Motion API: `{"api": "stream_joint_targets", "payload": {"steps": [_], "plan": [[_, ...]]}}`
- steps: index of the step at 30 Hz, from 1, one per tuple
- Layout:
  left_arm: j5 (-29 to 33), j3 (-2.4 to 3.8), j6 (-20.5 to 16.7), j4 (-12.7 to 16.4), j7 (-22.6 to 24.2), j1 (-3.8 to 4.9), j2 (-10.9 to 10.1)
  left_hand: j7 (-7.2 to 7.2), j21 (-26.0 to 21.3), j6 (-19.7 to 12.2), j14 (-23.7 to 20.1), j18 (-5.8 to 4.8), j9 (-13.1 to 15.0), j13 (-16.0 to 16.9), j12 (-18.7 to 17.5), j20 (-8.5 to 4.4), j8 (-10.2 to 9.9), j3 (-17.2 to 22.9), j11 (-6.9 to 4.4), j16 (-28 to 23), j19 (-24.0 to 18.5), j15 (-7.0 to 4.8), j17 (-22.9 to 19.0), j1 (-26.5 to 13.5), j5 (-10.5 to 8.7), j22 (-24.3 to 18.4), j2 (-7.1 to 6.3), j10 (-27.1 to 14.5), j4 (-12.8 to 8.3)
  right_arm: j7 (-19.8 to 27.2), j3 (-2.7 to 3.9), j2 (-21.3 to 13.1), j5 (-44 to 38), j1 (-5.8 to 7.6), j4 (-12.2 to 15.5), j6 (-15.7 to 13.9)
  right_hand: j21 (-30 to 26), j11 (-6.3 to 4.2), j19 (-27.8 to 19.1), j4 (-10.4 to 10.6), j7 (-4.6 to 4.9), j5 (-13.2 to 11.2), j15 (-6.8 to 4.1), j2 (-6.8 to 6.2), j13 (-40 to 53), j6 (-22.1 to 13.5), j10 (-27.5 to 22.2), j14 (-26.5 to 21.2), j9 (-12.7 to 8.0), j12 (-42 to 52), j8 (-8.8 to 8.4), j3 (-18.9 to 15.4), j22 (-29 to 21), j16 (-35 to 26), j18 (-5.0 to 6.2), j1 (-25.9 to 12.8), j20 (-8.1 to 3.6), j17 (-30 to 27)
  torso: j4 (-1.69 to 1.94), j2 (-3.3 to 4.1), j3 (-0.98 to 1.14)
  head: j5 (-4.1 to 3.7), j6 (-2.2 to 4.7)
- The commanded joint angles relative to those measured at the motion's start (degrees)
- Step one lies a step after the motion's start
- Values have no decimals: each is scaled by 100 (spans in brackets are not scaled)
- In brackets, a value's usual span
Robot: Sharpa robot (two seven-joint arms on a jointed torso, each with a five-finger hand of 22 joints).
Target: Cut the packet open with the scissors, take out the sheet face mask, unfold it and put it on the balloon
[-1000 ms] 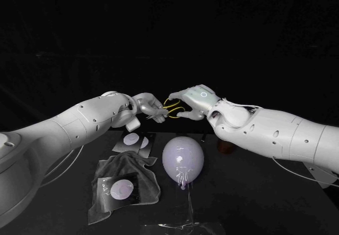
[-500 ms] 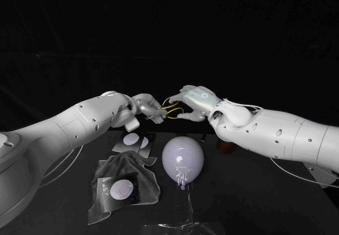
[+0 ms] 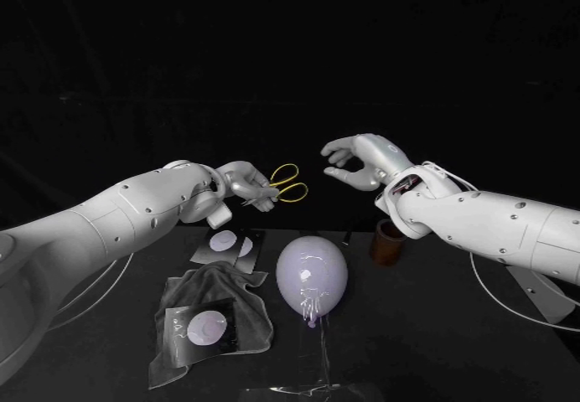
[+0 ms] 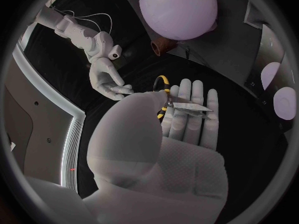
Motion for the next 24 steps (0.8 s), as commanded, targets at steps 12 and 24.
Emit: {"api": "stream_joint_targets", "payload": {"steps": [12, 24], "plan": [[243, 7, -818, 357, 854, -74, -148, 5, 50, -18, 43, 48, 34, 6, -19, 34, 21, 453, -9, -43, 56, -20, 16, -28, 15, 18, 3, 44, -483, -493, 10, 171, 2769, -3, -365, 1896, 446, -77, 1439, 212, 219, 0, -299, -191, 4, 217, 363, 1346, -228, -247, -118, -404, -75, 491, 38, -796, -398, 387, -4, 15, 5, -36, 52], [248, 7, -806, 381, 871, -127, -118, 5, 78, -20, 51, 47, 57, 6, -18, 44, 26, 469, -12, -44, 95, -27, 25, -51, 16, 29, -1, 51, -505, -341, 10, 407, 3717, -16, -395, 2470, -489, 212, 278, 159, 424, -12, 146, 58, -26, -17, -332, -9, -527, -284, -317, -879, -785, -613, 20, -1005, 73, -50, 5, 4, -6, -87, 76]]}}
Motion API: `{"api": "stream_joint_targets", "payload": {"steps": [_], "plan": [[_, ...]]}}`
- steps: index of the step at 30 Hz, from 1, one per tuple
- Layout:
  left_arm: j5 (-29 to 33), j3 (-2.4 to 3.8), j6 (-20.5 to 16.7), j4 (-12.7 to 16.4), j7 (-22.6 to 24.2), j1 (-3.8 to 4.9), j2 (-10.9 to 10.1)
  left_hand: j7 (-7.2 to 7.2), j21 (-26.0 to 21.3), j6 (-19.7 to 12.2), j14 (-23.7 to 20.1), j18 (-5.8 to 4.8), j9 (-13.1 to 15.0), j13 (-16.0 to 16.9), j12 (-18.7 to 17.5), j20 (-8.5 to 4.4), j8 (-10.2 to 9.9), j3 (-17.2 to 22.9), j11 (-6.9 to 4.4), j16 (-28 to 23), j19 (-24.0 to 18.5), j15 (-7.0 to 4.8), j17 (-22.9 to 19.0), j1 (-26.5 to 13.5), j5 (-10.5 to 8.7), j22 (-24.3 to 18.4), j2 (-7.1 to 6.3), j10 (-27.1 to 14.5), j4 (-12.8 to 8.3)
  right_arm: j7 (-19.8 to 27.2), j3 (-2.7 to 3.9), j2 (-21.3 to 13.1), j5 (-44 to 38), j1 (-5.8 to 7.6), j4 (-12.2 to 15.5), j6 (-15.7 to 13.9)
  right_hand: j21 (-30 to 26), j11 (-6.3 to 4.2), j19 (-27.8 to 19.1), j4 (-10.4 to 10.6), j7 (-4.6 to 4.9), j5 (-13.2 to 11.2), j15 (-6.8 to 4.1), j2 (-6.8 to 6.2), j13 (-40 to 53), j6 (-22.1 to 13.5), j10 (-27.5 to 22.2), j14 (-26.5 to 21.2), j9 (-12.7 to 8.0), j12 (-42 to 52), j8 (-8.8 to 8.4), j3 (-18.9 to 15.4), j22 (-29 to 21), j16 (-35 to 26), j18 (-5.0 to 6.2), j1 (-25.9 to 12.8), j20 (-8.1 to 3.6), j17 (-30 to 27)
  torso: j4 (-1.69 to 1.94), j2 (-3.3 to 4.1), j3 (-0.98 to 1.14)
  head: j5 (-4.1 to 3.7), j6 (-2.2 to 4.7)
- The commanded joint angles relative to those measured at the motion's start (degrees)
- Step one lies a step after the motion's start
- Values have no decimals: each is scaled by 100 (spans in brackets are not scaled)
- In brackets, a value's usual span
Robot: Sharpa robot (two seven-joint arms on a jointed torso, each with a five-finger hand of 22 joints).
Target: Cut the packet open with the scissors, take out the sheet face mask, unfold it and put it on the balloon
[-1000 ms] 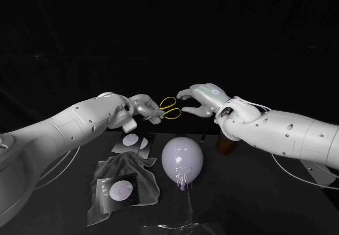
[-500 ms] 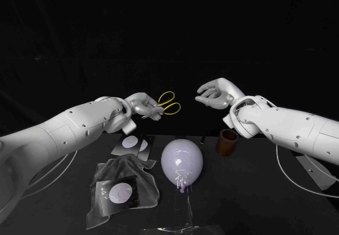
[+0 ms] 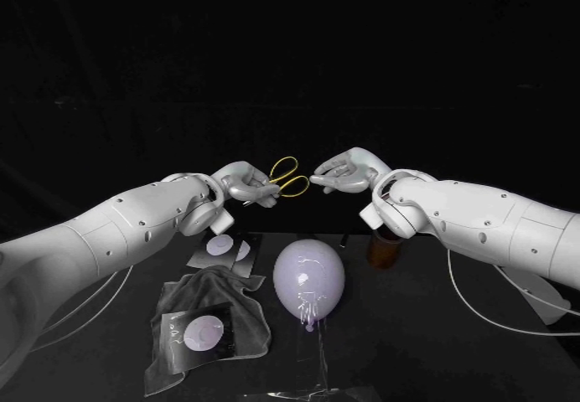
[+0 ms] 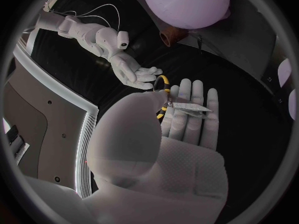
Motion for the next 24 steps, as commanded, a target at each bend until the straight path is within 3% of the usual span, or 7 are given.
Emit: {"api": "stream_joint_targets", "payload": {"steps": [1, 4, 7, 8, 9, 20, 24], "plan": [[79, 7, -79, 27, 154, 3, 16, 5, 20, -20, 22, 54, 13, 8, -18, 2, 42, 362, 9, -22, 58, -15, 7, -15, 20, 10, 36, 31, -399, 62, 5, 39, 617, -6, 6, 443, -33, 57, -193, 6, 168, -14, 54, 26, -8, -139, -176, -189, -67, -39, -36, -101, -105, -140, 56, -55, 63, -89, 7, -6, 1, -6, 7], [80, 7, -78, 41, 159, 0, 16, 5, 20, -20, 22, 54, 13, 8, -18, 2, 42, 362, 9, -22, 58, -15, 7, -15, 20, 10, 36, 31, -399, 60, 4, 95, 695, -16, -26, 447, -20, 172, -373, -30, 294, -20, 187, 64, -7, -730, -522, -554, -352, -34, -59, -231, -238, -404, 50, -25, 151, -248, 3, -10, 3, -17, 6], [80, 7, -83, 58, 166, -2, 13, 5, 22, -20, 23, 54, 15, 8, -17, 2, 42, 363, 8, -22, 62, -15, 8, -16, 20, 11, 36, 32, -402, 9, 2, 152, 646, -38, -73, 435, -15, 256, -464, -80, 387, -17, 246, 118, -7, -1211, -752, -670, -610, -35, -86, -322, -335, -519, 21, 45, 177, -346, 10, -8, 2, -7, 8], [80, 7, -85, 62, 169, -3, 11, 5, 22, -20, 23, 54, 15, 8, -17, 2, 42, 363, 8, -22, 62, -15, 8, -16, 20, 11, 36, 32, -402, -12, 1, 169, 616, -46, -90, 430, -15, 256, -464, -80, 387, -17, 246, 118, -7, -1211, -752, -670, -610, -35, -86, -322, -335, -519, 21, 45, 177, -346, 11, -9, 1, -6, 6], [80, 7, -86, 67, 171, -3, 10, 5, 22, -20, 23, 54, 15, 8, -17, 2, 42, 363, 8, -22, 62, -15, 8, -16, 20, 11, 36, 32, -402, -33, -1, 184, 583, -56, -107, 429, -14, 295, -512, -118, 413, -18, 277, 150, -6, -1667, -888, -752, -823, -35, -113, -368, -390, -574, -6, 100, 184, -407, 10, -9, 3, -4, 8], [80, 7, -97, 147, 189, -4, -26, 6, 28, -19, 26, 55, 19, 8, -16, 2, 44, 366, 7, -21, 69, -17, 10, -19, 20, 13, 34, 35, -407, -202, -10, 305, 280, -125, -208, 389, 2, 306, -520, -223, 431, -20, 300, 263, 0, -1760, -969, -809, -911, -27, -97, -379, -462, -572, -21, 253, 177, -490, 0, -1, 5, 15, -8], [83, 7, -95, 176, 204, -4, -33, 6, 28, -19, 26, 55, 19, 8, -16, 2, 44, 366, 7, -21, 69, -17, 10, -19, 20, 13, 34, 35, -407, -232, -11, 329, 229, -132, -203, 403, 10, 294, -497, -309, 424, -23, 283, 408, 8, -1613, -905, -746, -882, -11, -61, -309, -494, -546, -12, 395, 174, -512, -5, -3, 8, 21, -15]]}}
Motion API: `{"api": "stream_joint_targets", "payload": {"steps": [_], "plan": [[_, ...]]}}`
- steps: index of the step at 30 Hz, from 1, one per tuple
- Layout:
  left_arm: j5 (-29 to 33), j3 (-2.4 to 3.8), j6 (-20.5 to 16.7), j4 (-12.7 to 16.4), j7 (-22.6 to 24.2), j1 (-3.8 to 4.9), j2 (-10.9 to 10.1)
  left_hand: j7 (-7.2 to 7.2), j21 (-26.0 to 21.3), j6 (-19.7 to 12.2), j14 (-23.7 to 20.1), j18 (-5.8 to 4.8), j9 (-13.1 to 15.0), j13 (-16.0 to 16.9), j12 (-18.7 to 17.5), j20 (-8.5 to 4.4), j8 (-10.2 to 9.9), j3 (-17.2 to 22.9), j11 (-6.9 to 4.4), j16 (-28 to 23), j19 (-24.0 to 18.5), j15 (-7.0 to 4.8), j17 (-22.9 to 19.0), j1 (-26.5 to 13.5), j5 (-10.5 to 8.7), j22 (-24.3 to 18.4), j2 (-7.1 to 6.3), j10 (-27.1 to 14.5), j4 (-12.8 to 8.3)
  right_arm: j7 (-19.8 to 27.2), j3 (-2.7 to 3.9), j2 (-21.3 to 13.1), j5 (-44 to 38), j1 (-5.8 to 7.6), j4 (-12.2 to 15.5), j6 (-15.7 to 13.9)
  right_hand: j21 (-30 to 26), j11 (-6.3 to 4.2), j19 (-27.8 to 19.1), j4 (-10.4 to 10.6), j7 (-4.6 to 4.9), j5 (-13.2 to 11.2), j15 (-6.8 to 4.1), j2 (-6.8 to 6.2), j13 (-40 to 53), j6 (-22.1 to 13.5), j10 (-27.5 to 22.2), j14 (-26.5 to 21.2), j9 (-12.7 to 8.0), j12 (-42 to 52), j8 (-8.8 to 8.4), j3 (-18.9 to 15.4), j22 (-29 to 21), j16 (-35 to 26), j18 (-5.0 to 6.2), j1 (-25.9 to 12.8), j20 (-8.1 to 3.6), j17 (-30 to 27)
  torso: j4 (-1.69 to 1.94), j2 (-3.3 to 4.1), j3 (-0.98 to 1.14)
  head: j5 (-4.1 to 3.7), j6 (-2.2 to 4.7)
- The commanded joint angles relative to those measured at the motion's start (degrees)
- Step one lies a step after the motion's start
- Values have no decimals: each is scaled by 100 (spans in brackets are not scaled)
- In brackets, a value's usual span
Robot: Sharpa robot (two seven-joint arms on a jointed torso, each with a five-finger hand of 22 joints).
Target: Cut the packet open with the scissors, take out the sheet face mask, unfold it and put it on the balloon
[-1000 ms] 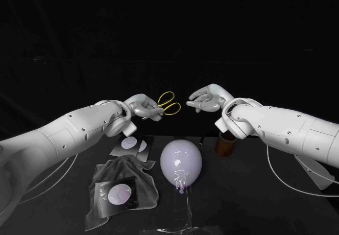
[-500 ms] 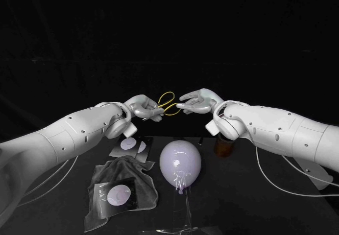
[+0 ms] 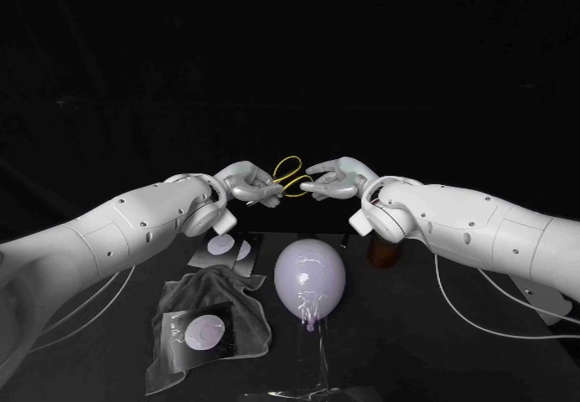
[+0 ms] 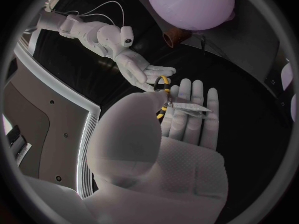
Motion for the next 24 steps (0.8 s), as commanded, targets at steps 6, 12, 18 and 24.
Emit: {"api": "stream_joint_targets", "payload": {"steps": [6, 12, 18, 24], "plan": [[71, 7, -16, 76, 150, 8, 7, 6, 34, -17, 23, 73, 17, 10, -14, 0, 25, 369, 6, -20, 36, -26, 8, -18, 27, 7, 38, 42, -416, -33, 0, 43, -58, -12, 13, 37, 43, -92, 69, -142, 682, -22, -70, 514, 27, 687, 338, 215, 191, 85, 174, 341, -58, 80, 40, 286, -19, -29, -9, -3, 4, 2, -9], [73, 7, 55, 114, 165, 9, 2, 6, 34, -17, 23, 73, 18, 10, -14, -1, 25, 370, 6, -20, 37, -26, 9, -19, 27, 7, 38, 42, -417, 122, 0, 50, 206, -15, 34, -167, 94, -337, 265, -266, 407, -18, -243, 769, 13, 1705, 927, 581, 383, 176, 452, 961, -84, 214, 98, 441, -84, -34, -7, -2, 5, -7, -10], [54, 7, 91, 158, 193, 9, -9, 6, 34, -17, 23, 73, 19, 10, -14, -2, 25, 370, 6, -21, 37, -26, 9, -19, 27, 7, 37, 42, -418, 186, 0, 43, 263, -15, 66, -249, 157, -509, 475, -429, 230, -21, -376, 675, 8, 2079, 1416, 878, 389, 196, 611, 1509, -88, 315, 105, 438, -188, -42, -9, -1, 3, -18, -16], [45, 7, 75, 175, 210, 9, -9, 5, 35, -18, 23, 74, 20, 10, -15, -3, 25, 370, 6, -21, 36, -25, 9, -20, 27, 8, 36, 41, -420, 169, 0, 6, 254, -15, 110, -477, 436, -749, 971, -872, 37, -40, -630, 601, 65, 2505, 2156, 1495, 522, 371, 874, 2032, 27, 593, 93, 541, -447, 73, -7, -4, 1, -20, -21]]}}
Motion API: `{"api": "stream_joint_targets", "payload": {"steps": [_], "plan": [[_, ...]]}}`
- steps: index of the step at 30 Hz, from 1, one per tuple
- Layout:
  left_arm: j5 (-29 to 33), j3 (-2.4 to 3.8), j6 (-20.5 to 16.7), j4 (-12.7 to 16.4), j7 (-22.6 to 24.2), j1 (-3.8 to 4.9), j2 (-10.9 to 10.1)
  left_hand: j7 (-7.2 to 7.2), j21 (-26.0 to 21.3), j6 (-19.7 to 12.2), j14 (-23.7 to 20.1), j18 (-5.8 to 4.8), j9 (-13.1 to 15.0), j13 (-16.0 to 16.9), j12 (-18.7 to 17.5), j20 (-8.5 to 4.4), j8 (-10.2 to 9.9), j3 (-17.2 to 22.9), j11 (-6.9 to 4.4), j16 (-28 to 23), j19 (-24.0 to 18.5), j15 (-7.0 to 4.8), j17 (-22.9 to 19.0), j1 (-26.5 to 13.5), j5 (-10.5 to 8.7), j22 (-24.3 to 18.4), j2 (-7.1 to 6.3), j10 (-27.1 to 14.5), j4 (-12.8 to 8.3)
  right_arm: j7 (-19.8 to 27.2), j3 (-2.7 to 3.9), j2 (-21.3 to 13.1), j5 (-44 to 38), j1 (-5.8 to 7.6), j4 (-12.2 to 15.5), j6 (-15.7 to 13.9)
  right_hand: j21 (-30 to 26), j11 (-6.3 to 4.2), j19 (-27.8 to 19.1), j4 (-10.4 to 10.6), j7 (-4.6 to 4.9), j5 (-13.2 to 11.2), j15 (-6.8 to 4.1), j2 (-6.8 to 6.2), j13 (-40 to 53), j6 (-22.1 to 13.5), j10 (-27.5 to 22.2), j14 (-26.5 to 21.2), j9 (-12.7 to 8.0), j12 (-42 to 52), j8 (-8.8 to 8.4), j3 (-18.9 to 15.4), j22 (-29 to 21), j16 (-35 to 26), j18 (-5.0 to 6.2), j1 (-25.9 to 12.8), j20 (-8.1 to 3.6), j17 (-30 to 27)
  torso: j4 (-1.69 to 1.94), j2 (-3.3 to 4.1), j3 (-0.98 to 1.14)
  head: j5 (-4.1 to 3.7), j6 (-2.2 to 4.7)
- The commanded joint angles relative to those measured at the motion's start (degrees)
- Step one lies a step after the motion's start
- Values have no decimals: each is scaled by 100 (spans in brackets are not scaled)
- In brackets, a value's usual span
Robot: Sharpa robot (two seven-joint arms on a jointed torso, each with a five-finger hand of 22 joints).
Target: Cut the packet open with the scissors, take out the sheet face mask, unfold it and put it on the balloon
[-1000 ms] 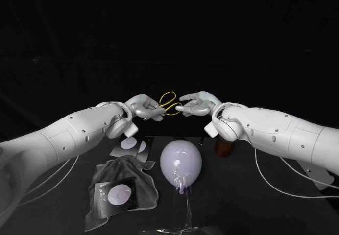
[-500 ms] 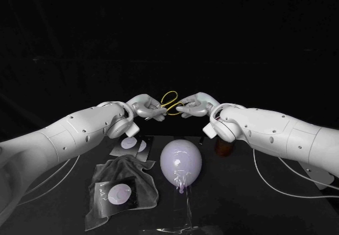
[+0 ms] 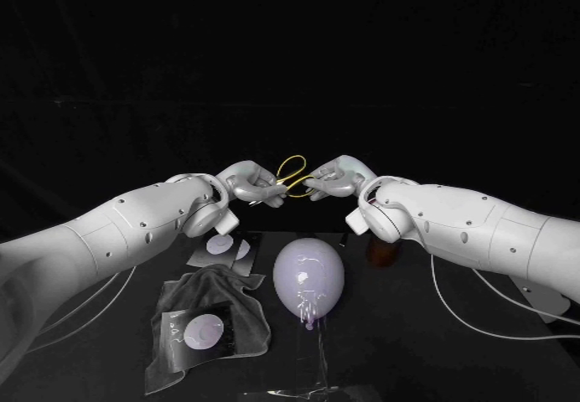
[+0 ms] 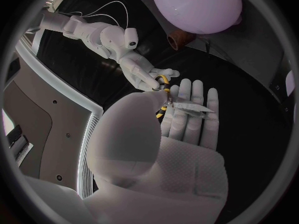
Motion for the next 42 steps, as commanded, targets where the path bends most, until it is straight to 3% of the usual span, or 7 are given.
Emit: {"api": "stream_joint_targets", "payload": {"steps": [1, 7, 19, 25, 30, 37, 42], "plan": [[40, 8, 42, 17, 114, 11, 12, 5, 35, -18, 23, 80, 5, 6, -13, -3, 30, 386, -5, -21, 37, -26, 5, 8, 16, 9, 65, 53, -405, 130, 2, -16, 59, 0, 39, -246, 115, -187, 188, -168, -65, -14, -101, 18, 9, 134, 361, 228, 55, 53, 89, 236, 54, 86, 45, 12, -103, 46, 2, -3, -3, -3, -1], [51, 7, -70, 15, 133, 12, 21, 59, 24, -128, -22, 76, 13, -20, -66, -11, -36, 389, 48, -58, 1, 11, 12, -81, 15, 1, 7, -76, -391, 108, 2, -60, 136, 0, 71, -472, 215, -240, 273, -428, -115, -16, -153, -76, -16, 205, 637, 377, 182, -108, 178, 687, 106, 78, 32, -378, -173, 97, 3, -2, 0, 1, 1], [40, 4, -568, -30, 29, 16, 63, 401, -484, -1173, -897, -151, -370, -48, -17, 48, -810, -712, 461, -587, -860, 391, -172, -785, 35, -201, -926, -1383, 110, -197, 3, -91, -157, 7, 133, -579, 304, -276, 316, -645, -148, -17, -188, -93, -10, 237, 809, 476, 303, -215, 245, 852, 161, 71, 28, -622, -209, 151, 0, -5, -2, -14, -15], [242, 4, -883, -128, -58, 17, 55, 568, -884, -1479, -1260, -425, -503, -32, -26, 54, -1024, -1707, 627, -686, -1982, 544, -340, -972, 25, -265, -732, -1974, 165, -362, 2, -158, -526, 22, 102, -515, 311, -278, 315, -670, -150, -17, -191, -94, -10, 237, 818, 480, 315, -228, 249, 866, 166, 68, 27, -637, -212, 155, -3, -2, 1, -26, -15], [371, 3, -1044, -242, -97, 17, 35, 652, -1013, -1975, -1765, -572, -771, -38, -44, 58, -1225, -3635, 739, -717, -2399, 651, -640, -631, 19, -302, -309, -2407, 242, -495, 2, -209, -982, 41, 44, -455, 321, -282, 317, -699, -154, -17, -195, -99, -10, 241, 834, 492, 329, -239, 256, 877, 172, 68, 28, -657, -217, 163, -1, 1, 2, -33, -29], [772, 10, -1203, -358, -10, 16, -46, 686, -1027, -1982, -2065, -569, -780, -36, -41, 58, -1224, -3837, 761, -735, -2429, 683, -793, -614, 23, -301, -322, -2492, 252, -611, 1, -278, -1607, 68, -124, -414, 329, -285, 319, -721, -157, -19, -198, -103, -10, 246, 848, 500, 342, -249, 263, 884, 178, 67, 27, -677, -220, 169, -7, 2, 0, -66, -26], [1192, 25, -1347, -202, 119, 15, -275, 691, -949, -1491, -1501, -537, -591, -11, 74, 56, -1018, -3724, 709, -603, -2151, 619, -653, -555, 15, -260, 32, -2250, 230, -647, 0, -455, -2157, 132, -238, -451, 341, -290, 323, -746, -162, -19, -202, -109, -9, 253, 868, 513, 357, -258, 272, 889, 185, 68, 27, -699, -225, 177, -3, 2, 0, -120, -31]]}}
